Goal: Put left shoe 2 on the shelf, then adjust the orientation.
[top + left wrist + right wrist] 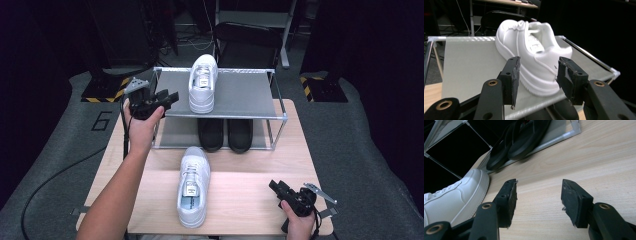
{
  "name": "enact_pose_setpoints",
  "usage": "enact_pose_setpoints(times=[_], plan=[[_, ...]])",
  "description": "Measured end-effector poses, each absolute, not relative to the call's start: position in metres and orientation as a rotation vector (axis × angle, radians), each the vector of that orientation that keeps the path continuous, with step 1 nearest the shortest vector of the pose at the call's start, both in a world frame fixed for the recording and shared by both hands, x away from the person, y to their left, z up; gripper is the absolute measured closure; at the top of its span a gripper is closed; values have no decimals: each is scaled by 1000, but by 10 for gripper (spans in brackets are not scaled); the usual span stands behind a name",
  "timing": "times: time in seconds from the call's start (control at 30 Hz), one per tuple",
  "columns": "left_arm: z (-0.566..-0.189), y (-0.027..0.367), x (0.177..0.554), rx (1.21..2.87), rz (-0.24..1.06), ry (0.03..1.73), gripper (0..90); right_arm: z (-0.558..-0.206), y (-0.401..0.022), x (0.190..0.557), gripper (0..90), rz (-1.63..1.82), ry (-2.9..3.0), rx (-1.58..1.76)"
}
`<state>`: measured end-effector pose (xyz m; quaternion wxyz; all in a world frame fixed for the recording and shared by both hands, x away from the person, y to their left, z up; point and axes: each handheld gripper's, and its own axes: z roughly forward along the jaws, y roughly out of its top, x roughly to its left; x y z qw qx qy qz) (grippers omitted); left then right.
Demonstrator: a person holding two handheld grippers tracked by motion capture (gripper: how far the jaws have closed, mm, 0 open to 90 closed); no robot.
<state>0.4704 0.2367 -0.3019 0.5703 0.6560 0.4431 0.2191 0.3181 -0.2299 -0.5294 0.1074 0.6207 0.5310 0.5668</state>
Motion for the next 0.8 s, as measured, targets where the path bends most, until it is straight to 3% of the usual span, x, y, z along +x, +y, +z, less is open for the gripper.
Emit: enact_pose_setpoints(times=[0.8], plan=[[-399,260,397,1587,471,1024,518,-509,-184,318,487,1628,1708,1624]])
